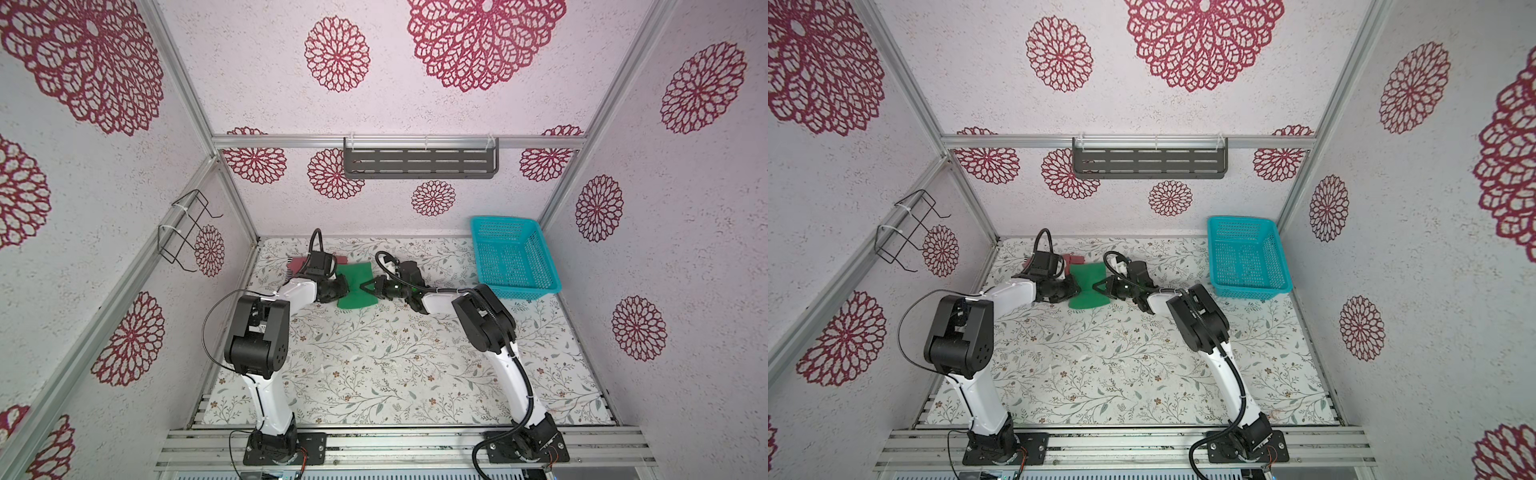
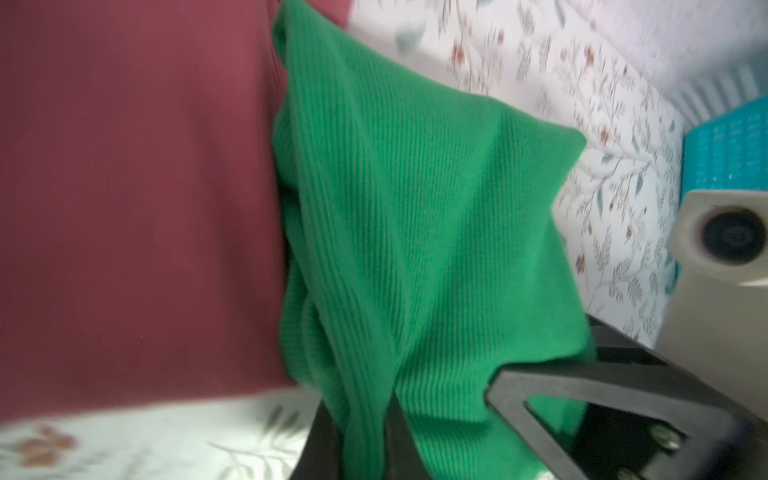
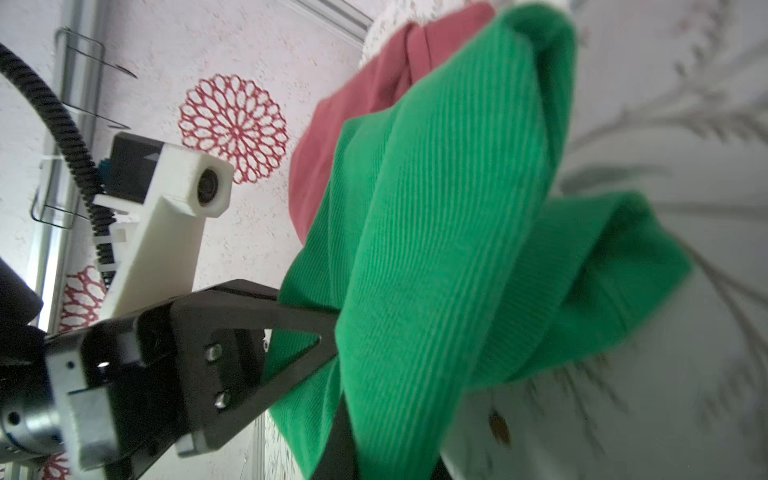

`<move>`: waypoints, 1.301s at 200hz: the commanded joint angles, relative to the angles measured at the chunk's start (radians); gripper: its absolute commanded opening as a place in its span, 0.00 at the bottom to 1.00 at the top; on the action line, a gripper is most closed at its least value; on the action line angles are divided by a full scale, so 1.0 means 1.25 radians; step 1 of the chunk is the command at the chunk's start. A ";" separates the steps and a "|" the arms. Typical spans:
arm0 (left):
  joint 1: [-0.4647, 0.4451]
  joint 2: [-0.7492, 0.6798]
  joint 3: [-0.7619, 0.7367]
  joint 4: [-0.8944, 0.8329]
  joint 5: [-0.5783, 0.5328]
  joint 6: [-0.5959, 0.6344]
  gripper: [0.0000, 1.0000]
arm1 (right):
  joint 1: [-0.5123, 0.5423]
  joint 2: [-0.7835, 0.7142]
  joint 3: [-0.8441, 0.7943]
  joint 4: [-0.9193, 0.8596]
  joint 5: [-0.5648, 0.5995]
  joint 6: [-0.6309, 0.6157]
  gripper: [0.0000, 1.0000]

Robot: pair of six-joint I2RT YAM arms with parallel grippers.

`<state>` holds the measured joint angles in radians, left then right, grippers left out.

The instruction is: Fold and stack the tank tops

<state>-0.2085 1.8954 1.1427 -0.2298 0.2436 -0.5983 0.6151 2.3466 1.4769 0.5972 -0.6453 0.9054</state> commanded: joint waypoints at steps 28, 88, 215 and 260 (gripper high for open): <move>-0.096 -0.132 -0.235 0.116 -0.014 -0.119 0.08 | -0.006 -0.215 -0.307 -0.015 0.029 -0.107 0.00; -0.104 -0.351 -0.283 -0.089 -0.108 -0.116 0.82 | -0.002 -0.270 -0.450 -0.030 0.032 -0.127 0.00; -0.160 -0.177 -0.437 0.307 0.019 -0.394 0.93 | -0.002 -0.256 -0.444 -0.102 0.043 -0.174 0.00; -0.176 -0.172 -0.503 0.392 0.017 -0.480 0.93 | -0.002 -0.267 -0.435 -0.128 0.051 -0.194 0.00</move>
<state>-0.4034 1.6562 0.6147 0.3176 0.2802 -1.0969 0.6140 2.0319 0.9424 0.5732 -0.6205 0.7155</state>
